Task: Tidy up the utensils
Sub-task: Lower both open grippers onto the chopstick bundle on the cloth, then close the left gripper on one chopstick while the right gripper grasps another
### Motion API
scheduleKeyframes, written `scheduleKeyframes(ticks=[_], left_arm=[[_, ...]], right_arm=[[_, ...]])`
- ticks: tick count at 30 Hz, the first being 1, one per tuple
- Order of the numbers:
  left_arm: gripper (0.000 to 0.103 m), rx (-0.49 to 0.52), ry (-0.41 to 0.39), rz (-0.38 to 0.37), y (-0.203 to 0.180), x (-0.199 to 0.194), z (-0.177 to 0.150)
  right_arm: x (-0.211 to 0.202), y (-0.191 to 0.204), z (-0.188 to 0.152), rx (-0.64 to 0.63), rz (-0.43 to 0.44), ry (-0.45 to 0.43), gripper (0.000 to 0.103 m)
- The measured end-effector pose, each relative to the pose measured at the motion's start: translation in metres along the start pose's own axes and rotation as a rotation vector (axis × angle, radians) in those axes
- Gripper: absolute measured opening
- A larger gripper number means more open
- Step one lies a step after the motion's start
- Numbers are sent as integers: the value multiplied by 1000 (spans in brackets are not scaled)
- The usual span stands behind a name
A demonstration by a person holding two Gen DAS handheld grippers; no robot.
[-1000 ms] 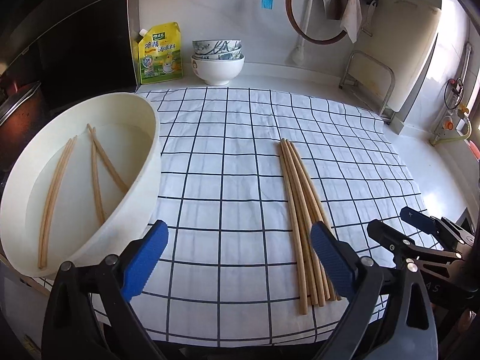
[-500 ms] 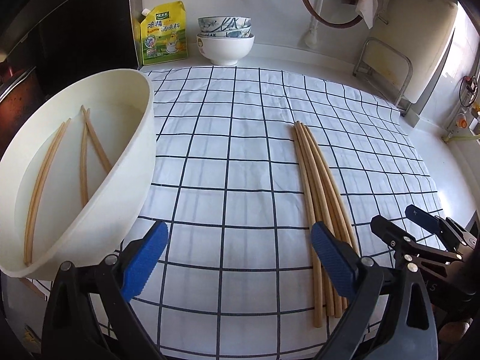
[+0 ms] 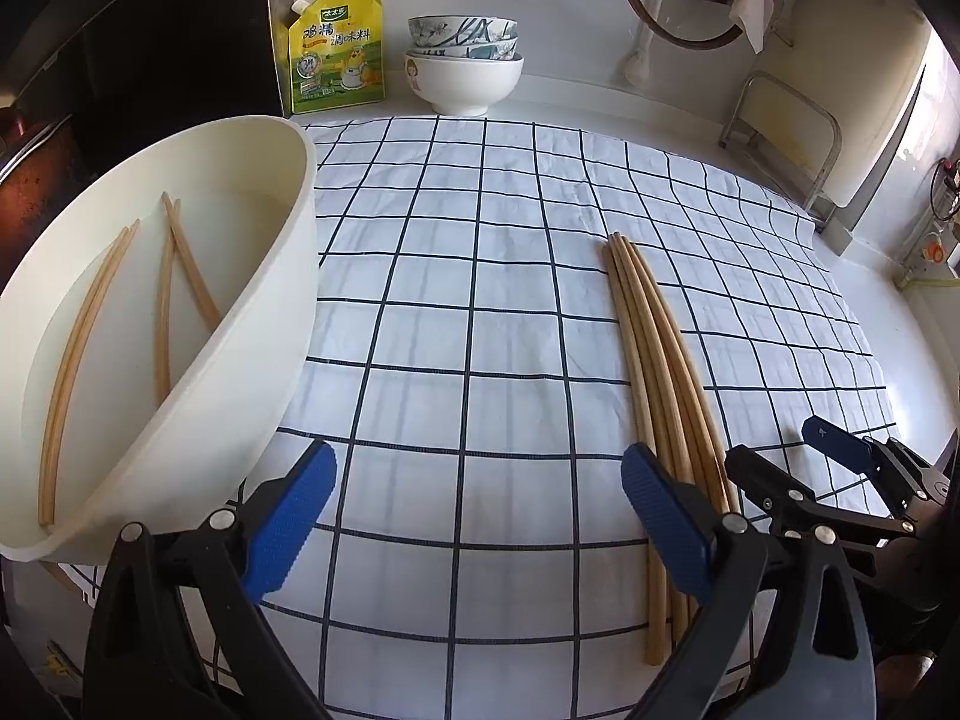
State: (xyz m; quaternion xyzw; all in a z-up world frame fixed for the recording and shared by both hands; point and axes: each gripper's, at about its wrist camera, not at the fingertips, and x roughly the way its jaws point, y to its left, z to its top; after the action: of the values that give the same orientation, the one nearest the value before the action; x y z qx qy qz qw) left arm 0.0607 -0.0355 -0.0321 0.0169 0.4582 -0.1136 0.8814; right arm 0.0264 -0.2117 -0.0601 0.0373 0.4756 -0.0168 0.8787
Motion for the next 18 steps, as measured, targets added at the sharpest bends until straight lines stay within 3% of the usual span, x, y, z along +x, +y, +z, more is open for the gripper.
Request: scheduleKeyframes(ticks=[18], left_arm=[[94, 46, 42, -40, -25, 14, -4]], right_arm=[[-4, -33, -5, 51, -45, -5, 77]])
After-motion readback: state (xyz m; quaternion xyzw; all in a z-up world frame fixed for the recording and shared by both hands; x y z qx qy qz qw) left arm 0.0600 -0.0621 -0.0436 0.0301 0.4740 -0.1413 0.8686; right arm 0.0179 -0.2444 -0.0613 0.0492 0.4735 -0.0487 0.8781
